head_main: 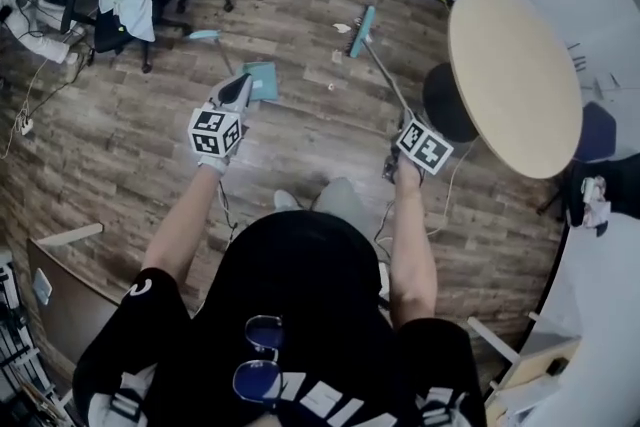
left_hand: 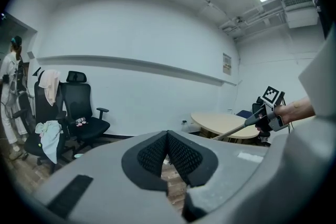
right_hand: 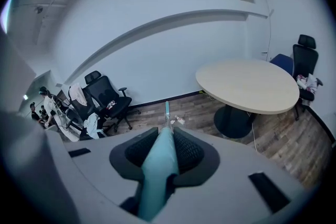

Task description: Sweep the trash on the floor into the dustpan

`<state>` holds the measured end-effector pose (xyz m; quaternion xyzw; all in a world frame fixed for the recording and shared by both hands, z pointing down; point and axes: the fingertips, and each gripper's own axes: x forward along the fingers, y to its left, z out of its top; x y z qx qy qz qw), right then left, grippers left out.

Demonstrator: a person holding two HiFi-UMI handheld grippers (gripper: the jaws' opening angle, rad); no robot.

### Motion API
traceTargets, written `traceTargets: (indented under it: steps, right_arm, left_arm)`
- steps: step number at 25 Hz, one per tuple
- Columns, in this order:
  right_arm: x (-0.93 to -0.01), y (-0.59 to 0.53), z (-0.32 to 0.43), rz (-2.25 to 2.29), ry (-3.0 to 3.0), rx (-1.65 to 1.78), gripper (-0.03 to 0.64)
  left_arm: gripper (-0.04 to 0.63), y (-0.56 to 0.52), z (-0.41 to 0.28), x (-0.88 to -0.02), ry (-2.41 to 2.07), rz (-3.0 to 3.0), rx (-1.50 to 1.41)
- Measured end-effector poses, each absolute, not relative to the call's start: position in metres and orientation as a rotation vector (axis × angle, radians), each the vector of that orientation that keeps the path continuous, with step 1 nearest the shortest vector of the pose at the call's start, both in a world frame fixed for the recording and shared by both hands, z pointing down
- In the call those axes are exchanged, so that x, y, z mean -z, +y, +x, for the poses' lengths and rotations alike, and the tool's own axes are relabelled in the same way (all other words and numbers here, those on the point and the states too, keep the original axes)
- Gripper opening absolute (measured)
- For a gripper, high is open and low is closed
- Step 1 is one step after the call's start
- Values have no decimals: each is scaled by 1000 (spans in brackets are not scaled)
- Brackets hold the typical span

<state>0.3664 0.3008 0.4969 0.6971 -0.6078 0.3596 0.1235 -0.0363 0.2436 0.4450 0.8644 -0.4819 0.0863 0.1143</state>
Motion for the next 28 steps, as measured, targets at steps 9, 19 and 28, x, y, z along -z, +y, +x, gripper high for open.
traceTargets:
  steps: [9,19,28]
  right_arm:
    - [-536,282,372,2047,-1646,-1117,84]
    - [-595,148,415,1987,-1560,-1181,84]
    - [-630,-18,477,1876,-1483,-1185,84]
  left_arm:
    - [-3,200,-31,-473,-1332,2521,-296]
    - [-3,61,9,-509,-1304,2477,-383]
    - [-3,-94,79,-534,-1277,2401,-451]
